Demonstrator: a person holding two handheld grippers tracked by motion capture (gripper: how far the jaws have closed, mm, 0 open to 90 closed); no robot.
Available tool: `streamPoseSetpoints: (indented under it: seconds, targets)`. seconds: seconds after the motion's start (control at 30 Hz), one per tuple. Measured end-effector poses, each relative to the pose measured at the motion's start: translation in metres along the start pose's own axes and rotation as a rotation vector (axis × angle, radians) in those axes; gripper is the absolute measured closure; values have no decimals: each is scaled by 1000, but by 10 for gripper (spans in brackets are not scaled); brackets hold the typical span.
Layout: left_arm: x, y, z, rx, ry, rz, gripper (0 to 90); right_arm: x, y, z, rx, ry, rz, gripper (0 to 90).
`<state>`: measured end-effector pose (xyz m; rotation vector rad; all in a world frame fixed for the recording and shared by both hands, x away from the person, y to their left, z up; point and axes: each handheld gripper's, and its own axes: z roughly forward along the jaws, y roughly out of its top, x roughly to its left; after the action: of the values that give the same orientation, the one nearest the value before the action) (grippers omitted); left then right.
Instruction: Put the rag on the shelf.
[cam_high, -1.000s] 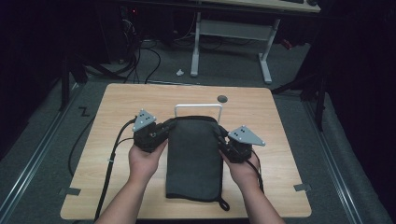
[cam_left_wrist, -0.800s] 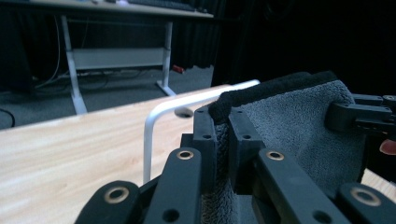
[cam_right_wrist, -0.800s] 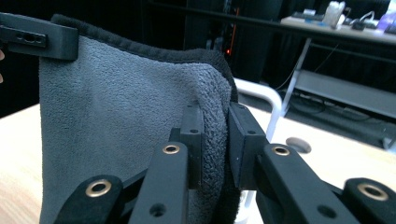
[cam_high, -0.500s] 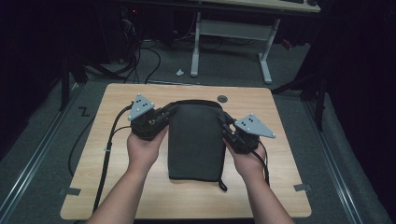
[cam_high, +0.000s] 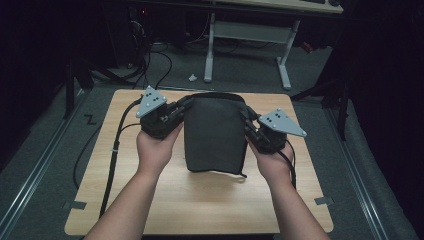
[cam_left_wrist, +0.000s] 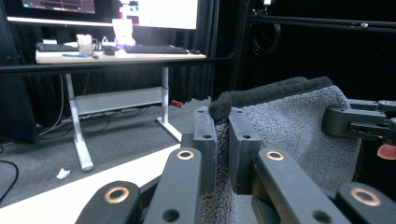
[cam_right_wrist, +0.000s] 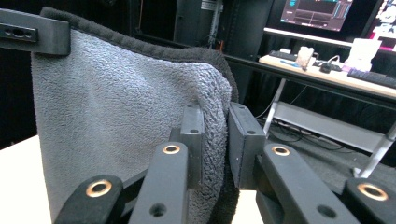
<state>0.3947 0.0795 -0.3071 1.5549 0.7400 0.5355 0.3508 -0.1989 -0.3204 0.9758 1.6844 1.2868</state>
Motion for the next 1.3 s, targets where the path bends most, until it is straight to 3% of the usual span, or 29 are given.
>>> streamPoseSetpoints:
  seconds: [0.67,0.8,0.93,1.3]
  targets:
    - [17,10,14,13,11,-4,836,-6,10,21,14,1,-13,786]
    - [21,13,21,20,18,30,836,-9,11,28,15,6,-16,786]
    - [30,15,30,29,23,10,836,-15,10,40,27,12,1,786]
    - [55,18,64,71,54,37,836,-38,10,81,37,15,0,786]
